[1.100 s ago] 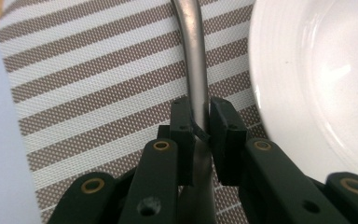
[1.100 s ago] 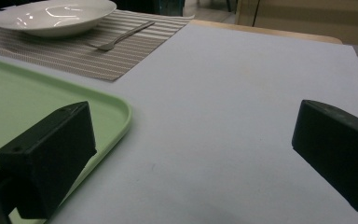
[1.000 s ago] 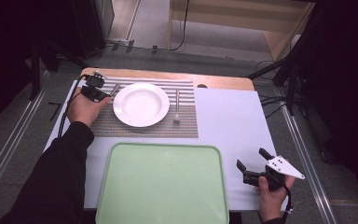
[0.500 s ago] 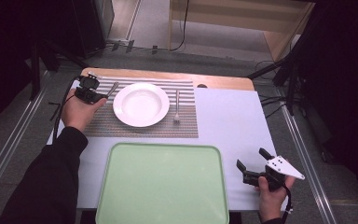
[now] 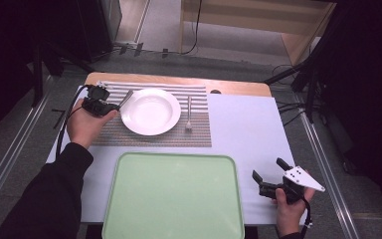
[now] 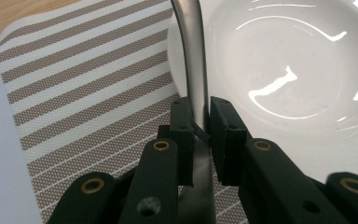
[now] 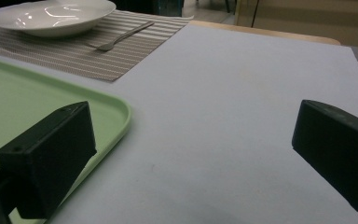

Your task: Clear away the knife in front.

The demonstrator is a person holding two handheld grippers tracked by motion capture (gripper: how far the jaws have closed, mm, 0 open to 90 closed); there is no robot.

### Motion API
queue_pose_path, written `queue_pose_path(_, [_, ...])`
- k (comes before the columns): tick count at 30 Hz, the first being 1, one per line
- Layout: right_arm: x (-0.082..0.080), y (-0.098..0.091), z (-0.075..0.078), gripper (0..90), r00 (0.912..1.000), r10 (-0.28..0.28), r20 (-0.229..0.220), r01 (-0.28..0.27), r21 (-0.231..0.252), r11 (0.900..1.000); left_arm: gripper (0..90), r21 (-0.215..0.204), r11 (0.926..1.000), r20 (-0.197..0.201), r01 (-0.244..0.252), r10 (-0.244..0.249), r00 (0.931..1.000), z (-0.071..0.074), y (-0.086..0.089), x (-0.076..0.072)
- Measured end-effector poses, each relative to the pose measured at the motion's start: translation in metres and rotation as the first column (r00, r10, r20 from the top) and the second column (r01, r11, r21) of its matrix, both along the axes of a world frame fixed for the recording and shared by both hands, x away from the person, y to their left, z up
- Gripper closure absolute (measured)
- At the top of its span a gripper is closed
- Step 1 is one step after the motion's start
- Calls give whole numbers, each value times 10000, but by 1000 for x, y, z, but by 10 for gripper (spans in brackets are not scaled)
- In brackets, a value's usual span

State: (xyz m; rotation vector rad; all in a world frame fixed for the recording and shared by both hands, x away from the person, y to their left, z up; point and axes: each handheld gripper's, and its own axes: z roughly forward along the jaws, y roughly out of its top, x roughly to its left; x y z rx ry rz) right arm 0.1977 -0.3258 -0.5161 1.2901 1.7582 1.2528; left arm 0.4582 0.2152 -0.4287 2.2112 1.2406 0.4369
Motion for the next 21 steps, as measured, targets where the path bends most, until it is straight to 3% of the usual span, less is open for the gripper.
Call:
queue_pose_path(7, [0, 0, 0, 0, 10000, -15, 11, 15, 33, 10000, 791, -65, 9990, 110, 438, -437, 9990, 1, -7, -14])
queue_pose_path(19, [0, 0, 0, 0, 10000, 37, 53, -37, 24, 10000, 790, -619, 9949, 275, 796, -780, 9966, 4, -10, -39])
queue_pose_path(21, [0, 0, 0, 0, 10000, 33, 46, -33, 22, 10000, 790, -540, 9945, 293, 898, -883, 9957, 4, -11, -43])
